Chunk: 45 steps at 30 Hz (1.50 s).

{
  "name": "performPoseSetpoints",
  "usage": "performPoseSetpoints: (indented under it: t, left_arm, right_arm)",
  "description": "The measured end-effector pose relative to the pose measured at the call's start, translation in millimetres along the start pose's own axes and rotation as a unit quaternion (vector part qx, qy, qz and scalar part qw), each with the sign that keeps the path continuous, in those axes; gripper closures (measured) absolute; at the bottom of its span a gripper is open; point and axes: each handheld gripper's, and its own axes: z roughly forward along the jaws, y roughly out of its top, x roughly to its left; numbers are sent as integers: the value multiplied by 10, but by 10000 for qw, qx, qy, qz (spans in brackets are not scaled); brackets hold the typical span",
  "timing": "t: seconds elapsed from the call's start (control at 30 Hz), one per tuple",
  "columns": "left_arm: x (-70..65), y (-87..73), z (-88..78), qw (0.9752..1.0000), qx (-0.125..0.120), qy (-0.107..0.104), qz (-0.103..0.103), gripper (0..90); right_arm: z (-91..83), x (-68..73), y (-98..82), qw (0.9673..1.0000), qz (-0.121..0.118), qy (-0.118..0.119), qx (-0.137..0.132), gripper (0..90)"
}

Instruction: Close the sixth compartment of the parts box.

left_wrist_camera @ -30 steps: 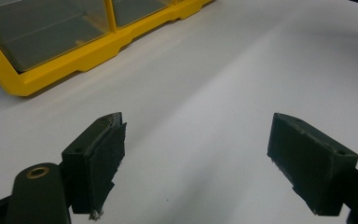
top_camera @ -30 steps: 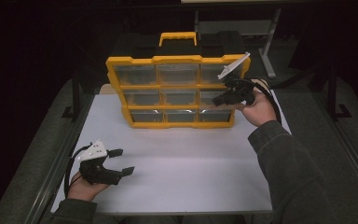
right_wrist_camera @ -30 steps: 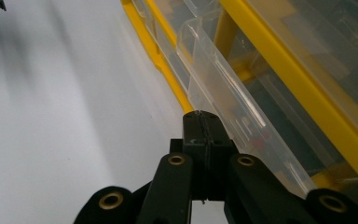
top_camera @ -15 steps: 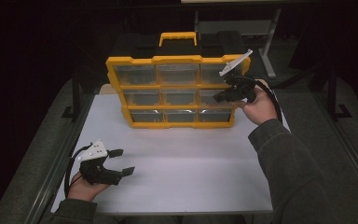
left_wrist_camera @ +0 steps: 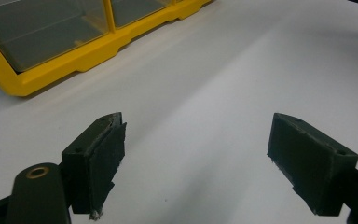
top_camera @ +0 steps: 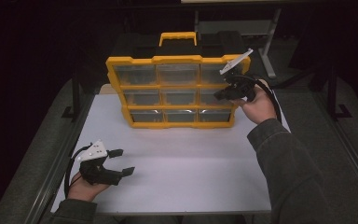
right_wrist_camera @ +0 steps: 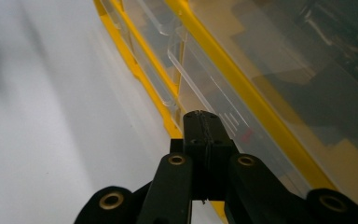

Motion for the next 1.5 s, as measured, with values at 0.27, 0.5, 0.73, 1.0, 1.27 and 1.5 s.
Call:
performPoseSetpoints:
  t: [0.27,0.5,0.73,1.0,1.27,1.5]
  left_arm:
    - [2,1,-3,10000,-26,-20,-29,184]
    - [14,-1,-4,10000,0,-48,-45,184]
    - [13,1,-3,10000,18,-36,-66,184]
    - [17,-10,-3,9999,6,-41,-134,184]
    - [15,-19,2,9998,73,-39,-162,181]
    - [9,-20,-4,9998,43,-22,-201,181]
  right_arm:
    - [8,-16,-5,10000,32,-31,-57,890]
    - [5,-16,-33,9997,114,141,-132,815]
    - [49,10,-130,9988,222,348,-272,732]
    - [114,33,-258,9973,319,522,-407,679]
    - [188,64,-363,9967,392,568,-437,612]
    - [224,108,-473,9950,496,664,-565,585]
